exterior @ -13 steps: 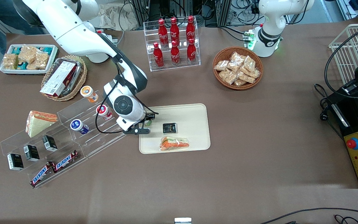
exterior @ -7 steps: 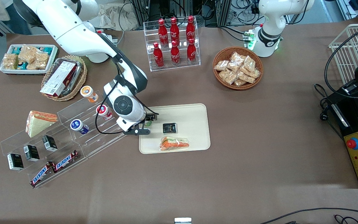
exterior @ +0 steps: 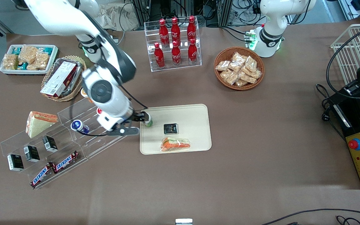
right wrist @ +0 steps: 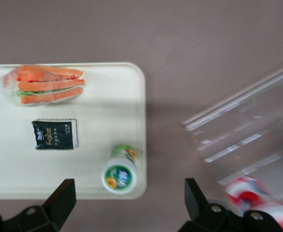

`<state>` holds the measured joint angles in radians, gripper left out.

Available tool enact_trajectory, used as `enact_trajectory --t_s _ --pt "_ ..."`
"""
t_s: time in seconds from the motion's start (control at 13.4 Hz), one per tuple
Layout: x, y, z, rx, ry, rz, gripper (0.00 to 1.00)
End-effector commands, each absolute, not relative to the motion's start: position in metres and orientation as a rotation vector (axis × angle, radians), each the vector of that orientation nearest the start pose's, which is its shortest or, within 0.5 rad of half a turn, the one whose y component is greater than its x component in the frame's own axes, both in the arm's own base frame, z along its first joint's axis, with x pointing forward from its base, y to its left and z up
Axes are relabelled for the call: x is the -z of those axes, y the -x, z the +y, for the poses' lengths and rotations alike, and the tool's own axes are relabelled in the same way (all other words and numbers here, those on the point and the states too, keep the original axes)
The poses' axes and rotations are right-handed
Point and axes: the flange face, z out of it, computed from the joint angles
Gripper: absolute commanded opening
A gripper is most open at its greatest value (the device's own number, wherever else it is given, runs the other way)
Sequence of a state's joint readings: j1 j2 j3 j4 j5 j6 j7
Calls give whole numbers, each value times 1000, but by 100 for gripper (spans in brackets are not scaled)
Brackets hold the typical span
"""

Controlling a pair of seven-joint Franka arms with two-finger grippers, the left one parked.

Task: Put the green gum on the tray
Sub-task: 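Open the right gripper and raise it away from the tray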

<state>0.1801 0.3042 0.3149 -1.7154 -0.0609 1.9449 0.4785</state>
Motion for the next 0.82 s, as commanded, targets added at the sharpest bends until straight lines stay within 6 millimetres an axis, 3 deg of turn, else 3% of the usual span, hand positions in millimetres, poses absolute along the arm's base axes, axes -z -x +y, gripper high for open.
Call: enact_trajectory --t_s 0.0,0.22,0.37,0.75 --pt "-483 -583 245 -181 3163 -139 100" --pt "-537 -587 180 -106 3128 -7 100" --pt "-561 -585 142 -71 3135 78 100" --pt "-580 -590 45 -30 3154 -154 100"
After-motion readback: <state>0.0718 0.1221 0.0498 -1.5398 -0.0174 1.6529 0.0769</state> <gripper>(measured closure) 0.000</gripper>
